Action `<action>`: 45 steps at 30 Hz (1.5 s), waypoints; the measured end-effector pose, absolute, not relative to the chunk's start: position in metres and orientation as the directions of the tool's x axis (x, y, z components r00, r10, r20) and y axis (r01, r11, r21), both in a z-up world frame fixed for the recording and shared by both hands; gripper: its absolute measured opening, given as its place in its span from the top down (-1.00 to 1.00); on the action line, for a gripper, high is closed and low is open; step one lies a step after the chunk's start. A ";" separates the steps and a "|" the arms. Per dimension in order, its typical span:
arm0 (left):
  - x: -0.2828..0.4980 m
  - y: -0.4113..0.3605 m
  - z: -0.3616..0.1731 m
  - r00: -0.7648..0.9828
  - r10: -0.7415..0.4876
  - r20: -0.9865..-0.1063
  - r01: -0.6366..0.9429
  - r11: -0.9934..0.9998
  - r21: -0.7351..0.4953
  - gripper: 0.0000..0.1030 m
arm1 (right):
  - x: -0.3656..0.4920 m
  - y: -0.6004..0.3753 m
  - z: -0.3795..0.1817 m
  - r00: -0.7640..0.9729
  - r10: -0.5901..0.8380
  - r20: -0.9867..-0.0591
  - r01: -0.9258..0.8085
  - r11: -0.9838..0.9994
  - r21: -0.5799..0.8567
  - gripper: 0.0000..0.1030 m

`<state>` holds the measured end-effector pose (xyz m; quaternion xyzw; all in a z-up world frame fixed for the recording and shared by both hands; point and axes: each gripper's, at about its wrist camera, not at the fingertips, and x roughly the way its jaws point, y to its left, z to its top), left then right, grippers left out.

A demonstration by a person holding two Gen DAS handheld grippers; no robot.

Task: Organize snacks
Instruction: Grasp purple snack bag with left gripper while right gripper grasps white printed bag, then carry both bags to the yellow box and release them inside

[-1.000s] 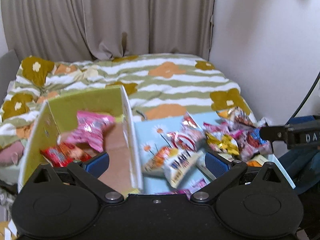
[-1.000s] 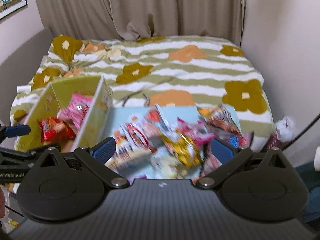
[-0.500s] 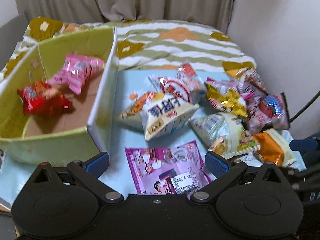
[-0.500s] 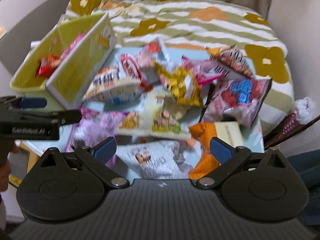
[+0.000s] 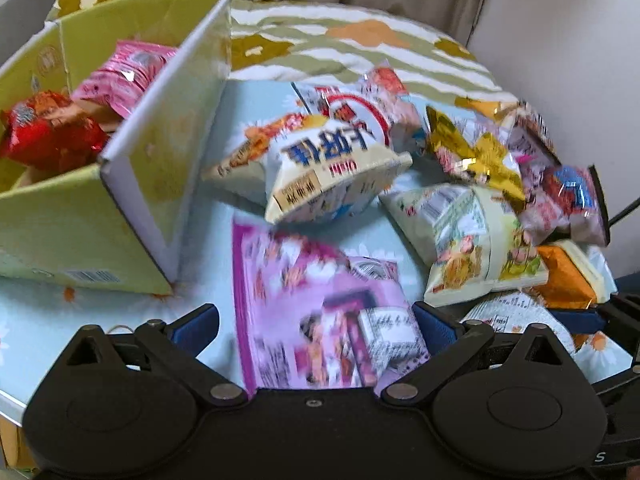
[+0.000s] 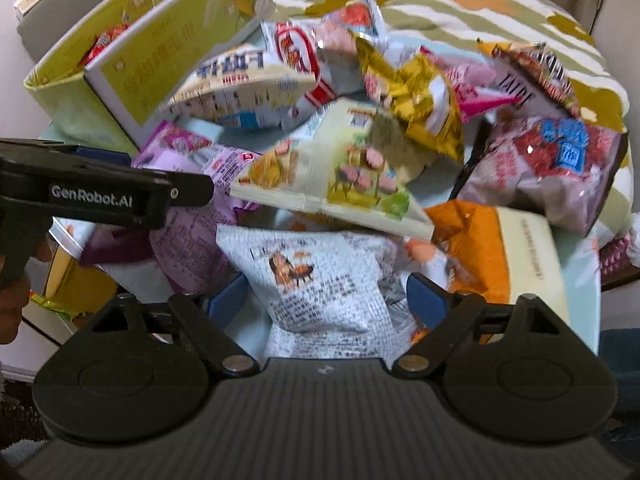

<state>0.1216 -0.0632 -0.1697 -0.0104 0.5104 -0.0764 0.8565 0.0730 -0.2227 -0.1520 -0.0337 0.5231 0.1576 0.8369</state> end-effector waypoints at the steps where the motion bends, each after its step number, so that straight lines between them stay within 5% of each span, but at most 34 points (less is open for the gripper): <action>1: 0.122 -0.065 -0.173 0.459 -0.142 -0.877 0.124 0.988 -0.094 -0.78 | 0.072 -0.223 -0.153 0.404 0.229 -0.886 -0.303 0.947 0.107 -0.99; 12: 0.116 -0.062 -0.177 0.453 -0.163 -0.877 0.153 0.983 -0.103 -0.41 | 0.072 -0.216 -0.161 0.394 0.217 -0.893 -0.312 0.945 0.092 -0.99; 21: 0.104 -0.053 -0.171 0.474 -0.151 -0.867 0.146 0.985 -0.092 -0.38 | 0.071 -0.208 -0.171 0.385 0.207 -0.899 -0.323 0.943 0.078 -0.99; 29: 0.097 -0.045 -0.168 0.491 -0.144 -0.859 0.132 0.987 -0.090 -0.36 | 0.071 -0.207 -0.170 0.383 0.220 -0.897 -0.305 0.947 0.103 -0.55; 45: 0.069 -0.027 -0.119 0.572 -0.116 -0.812 0.114 0.992 -0.061 -0.36 | 0.065 -0.190 -0.128 0.407 0.288 -0.867 -0.338 0.929 0.150 -0.51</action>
